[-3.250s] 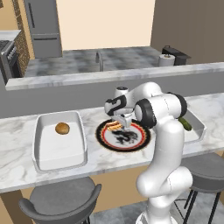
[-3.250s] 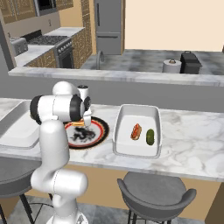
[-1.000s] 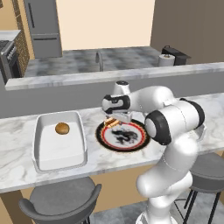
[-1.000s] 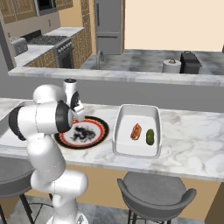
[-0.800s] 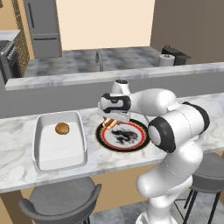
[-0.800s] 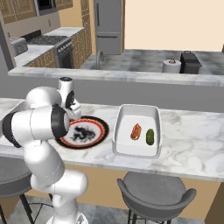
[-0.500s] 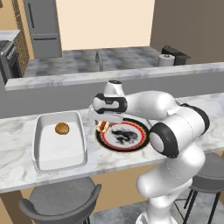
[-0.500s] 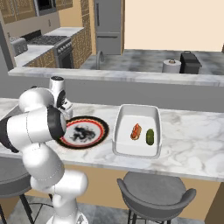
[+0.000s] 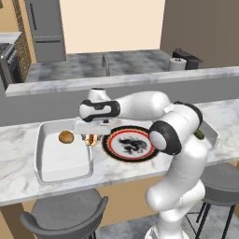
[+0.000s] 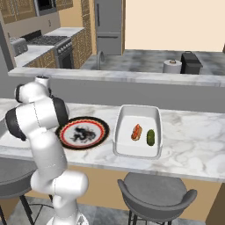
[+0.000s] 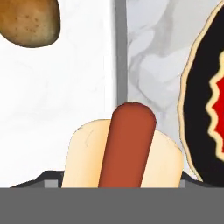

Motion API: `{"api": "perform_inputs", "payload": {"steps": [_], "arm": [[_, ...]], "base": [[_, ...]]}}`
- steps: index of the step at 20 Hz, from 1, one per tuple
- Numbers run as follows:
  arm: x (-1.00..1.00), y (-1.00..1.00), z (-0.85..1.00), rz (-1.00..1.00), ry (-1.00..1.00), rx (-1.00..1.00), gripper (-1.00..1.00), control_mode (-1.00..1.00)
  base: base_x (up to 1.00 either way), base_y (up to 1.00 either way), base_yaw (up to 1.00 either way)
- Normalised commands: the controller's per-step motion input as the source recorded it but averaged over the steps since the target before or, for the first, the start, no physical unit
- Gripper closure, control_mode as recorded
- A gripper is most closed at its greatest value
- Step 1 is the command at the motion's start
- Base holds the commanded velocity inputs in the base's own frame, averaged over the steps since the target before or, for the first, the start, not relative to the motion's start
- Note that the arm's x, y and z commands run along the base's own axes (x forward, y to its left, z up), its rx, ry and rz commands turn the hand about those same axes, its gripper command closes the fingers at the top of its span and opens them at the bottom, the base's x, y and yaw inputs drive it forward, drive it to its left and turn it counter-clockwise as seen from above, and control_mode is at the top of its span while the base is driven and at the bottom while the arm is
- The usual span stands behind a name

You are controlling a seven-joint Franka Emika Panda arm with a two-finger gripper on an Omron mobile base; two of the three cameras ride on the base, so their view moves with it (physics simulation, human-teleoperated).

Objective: Place one cooked food and one vegetable from the large plate to each tupperware container.

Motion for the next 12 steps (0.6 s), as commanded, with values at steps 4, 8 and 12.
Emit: {"api": "perform_inputs", "payload": {"steps": [4, 8, 12], "arm": [[0.02, 0.56, -0.11, 0.18, 0.14, -0.08, 1.00, -1.00], [0.17, 0.66, -0.23, 0.15, 0.10, -0.09, 1.00, -1.00], [0.00, 0.45, -0.34, 0.09, -0.03, -0.17, 1.00, -1.00]], "base": [[0.00, 0.00, 0.00], [0.00, 0.00, 0.00], [0.00, 0.00, 0.00]]}}
